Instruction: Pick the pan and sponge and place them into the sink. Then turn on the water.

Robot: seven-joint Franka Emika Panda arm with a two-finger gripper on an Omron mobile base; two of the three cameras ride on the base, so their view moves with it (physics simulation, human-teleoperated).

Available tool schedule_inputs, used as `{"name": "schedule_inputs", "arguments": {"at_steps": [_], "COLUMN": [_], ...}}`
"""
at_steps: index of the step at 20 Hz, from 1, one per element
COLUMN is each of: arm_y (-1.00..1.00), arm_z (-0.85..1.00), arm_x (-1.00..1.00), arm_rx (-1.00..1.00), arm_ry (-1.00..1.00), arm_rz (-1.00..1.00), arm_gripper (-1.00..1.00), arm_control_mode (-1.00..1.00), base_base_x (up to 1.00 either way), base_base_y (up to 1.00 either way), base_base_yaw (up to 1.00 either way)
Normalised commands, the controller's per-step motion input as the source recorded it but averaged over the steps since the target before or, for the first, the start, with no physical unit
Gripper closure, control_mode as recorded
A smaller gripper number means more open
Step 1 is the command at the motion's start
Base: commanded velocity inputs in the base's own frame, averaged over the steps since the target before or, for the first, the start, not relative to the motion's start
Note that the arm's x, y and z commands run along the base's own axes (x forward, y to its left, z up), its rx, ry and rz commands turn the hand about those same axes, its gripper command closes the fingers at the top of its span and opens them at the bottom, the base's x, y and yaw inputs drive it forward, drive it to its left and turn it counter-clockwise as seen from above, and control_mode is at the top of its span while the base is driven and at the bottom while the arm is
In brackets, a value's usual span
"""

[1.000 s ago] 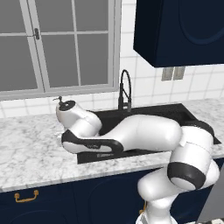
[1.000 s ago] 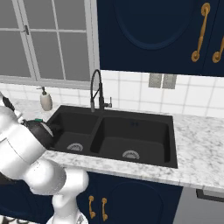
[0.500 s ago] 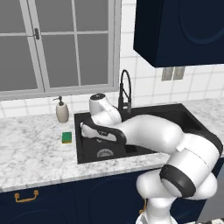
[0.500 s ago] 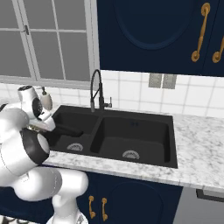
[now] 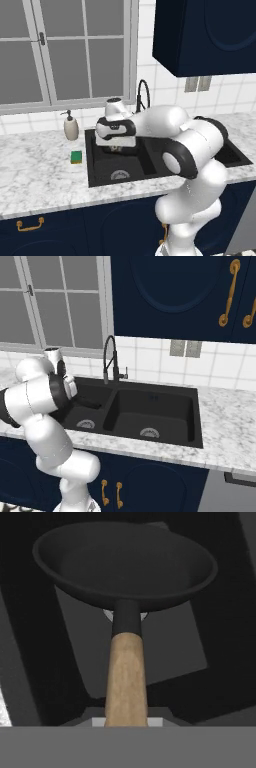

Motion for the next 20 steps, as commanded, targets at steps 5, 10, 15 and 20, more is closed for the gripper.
{"name": "schedule_inputs", "arguments": {"at_steps": [5,10,15,20], "arm_y": [0.00,0.00,0.00,0.02], "arm_z": [-0.32,-0.60,-0.42,-0.38], "arm_x": [0.49,0.00,0.01,0.20], "arm_rx": [0.00,-0.05,-0.02,-0.01], "arm_ry": [0.10,-0.02,0.00,0.00], "arm_rz": [0.00,0.00,0.00,0.00], "arm_gripper": [1.00,1.00,1.00,1.00], "arm_control_mode": [-1.00,-1.00,-1.00,-1.00], "base_base_x": [0.00,0.00,0.00,0.00], "base_base_y": [0.00,0.00,0.00,0.00], "base_base_yaw": [0.00,0.00,0.00,0.00]}}
